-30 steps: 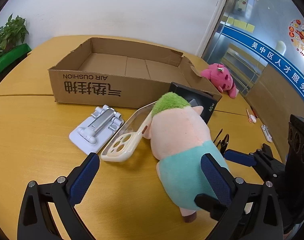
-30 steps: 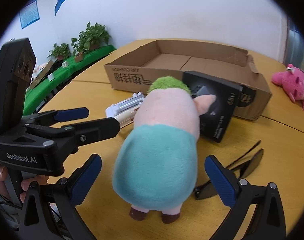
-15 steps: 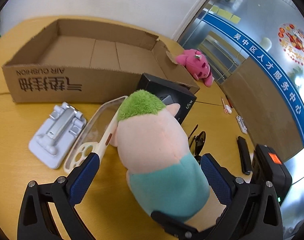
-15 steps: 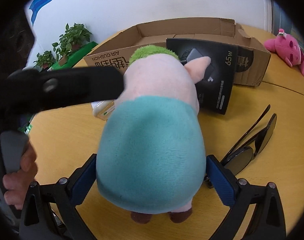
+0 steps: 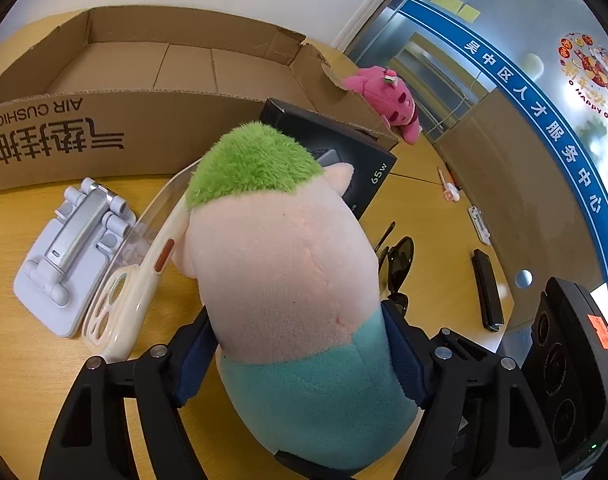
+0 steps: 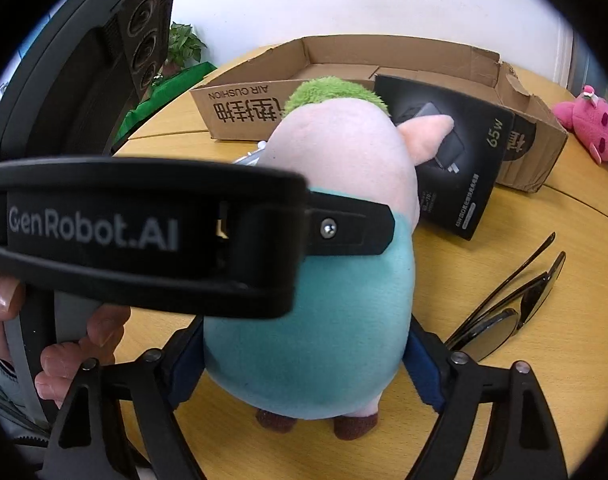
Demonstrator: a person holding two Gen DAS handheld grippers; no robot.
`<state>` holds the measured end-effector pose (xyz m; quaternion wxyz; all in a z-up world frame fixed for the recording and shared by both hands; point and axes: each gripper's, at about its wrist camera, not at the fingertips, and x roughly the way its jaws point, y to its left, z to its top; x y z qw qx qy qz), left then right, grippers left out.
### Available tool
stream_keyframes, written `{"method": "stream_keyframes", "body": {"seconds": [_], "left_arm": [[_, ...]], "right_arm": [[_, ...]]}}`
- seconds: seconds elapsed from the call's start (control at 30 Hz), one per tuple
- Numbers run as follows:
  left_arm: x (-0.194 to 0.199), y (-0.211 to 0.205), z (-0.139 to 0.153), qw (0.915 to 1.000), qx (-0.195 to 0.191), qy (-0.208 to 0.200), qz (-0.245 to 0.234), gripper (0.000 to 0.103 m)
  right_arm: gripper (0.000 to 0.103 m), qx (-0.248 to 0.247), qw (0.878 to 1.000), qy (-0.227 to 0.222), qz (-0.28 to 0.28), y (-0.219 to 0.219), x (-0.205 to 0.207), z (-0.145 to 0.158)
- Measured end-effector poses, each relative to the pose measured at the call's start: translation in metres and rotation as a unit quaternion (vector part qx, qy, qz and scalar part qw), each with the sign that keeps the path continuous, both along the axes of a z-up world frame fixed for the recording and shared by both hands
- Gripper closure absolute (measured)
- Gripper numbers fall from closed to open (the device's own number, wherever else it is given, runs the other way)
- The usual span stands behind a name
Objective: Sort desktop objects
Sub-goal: 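Close the right gripper on the plush pig while the left gripper also clamps it, then lift the plush pig with both grippers and carry it over the box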
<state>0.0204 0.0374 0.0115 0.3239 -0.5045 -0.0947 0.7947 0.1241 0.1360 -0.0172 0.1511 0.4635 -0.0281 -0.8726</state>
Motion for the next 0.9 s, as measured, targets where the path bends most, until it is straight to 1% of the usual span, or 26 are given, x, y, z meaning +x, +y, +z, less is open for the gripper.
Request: {"method": "stream_keyframes", "body": {"seconds": [0.07, 0.17, 0.27, 0.3, 0.4, 0.43, 0.53, 0.63, 0.73, 0.77, 0.83, 0.9], "left_arm": [[0.003, -0.004, 0.006, 0.9999, 0.004, 0.014, 0.000, 0.024], [0.008, -0.010, 0.024, 0.9992, 0.011, 0.039, 0.003, 0.025], [0.011, -0.014, 0.057, 0.9964, 0.017, 0.083, 0.003, 0.025], [0.010, -0.015, 0.069, 0.9951, 0.017, 0.098, 0.002, 0.025], [0.004, -0.018, 0.112, 0.9881, 0.015, 0.153, 0.003, 0.026], [-0.001, -0.020, 0.129, 0.9840, 0.010, 0.178, 0.002, 0.026], [-0.022, -0.029, 0.168, 0.9738, 0.005, 0.227, 0.003, 0.026], [-0.052, -0.039, 0.203, 0.9684, 0.003, 0.249, 0.003, 0.026], [-0.079, -0.045, 0.239, 0.9588, -0.013, 0.284, 0.008, 0.026], [-0.089, -0.047, 0.251, 0.9554, -0.021, 0.294, 0.013, 0.026], [-0.106, -0.054, 0.267, 0.9508, -0.028, 0.308, 0.017, 0.026], [-0.131, -0.057, 0.284, 0.9485, -0.026, 0.315, 0.018, 0.026]], "right_arm": [[0.021, -0.009, 1.000, 0.001, -0.002, -0.001, 0.001, 0.004], [0.023, -0.015, 1.000, 0.019, -0.002, -0.004, 0.005, 0.018], [0.023, -0.018, 0.998, 0.053, -0.004, -0.007, 0.010, 0.044], [0.023, -0.017, 0.997, 0.073, -0.004, -0.008, 0.011, 0.056], [0.023, -0.026, 0.993, 0.119, -0.005, -0.010, 0.004, 0.091], [0.023, -0.026, 0.991, 0.133, -0.002, -0.011, 0.000, 0.101], [0.023, -0.034, 0.984, 0.175, 0.006, -0.014, -0.022, 0.137], [0.023, -0.036, 0.977, 0.212, 0.013, -0.021, -0.051, 0.171], [0.023, -0.051, 0.971, 0.233, 0.023, -0.026, -0.084, 0.203], [0.024, -0.063, 0.969, 0.238, 0.029, -0.026, -0.098, 0.215], [0.024, -0.077, 0.967, 0.239, 0.034, -0.029, -0.120, 0.233], [0.024, -0.085, 0.966, 0.243, 0.032, -0.030, -0.145, 0.251]]}}
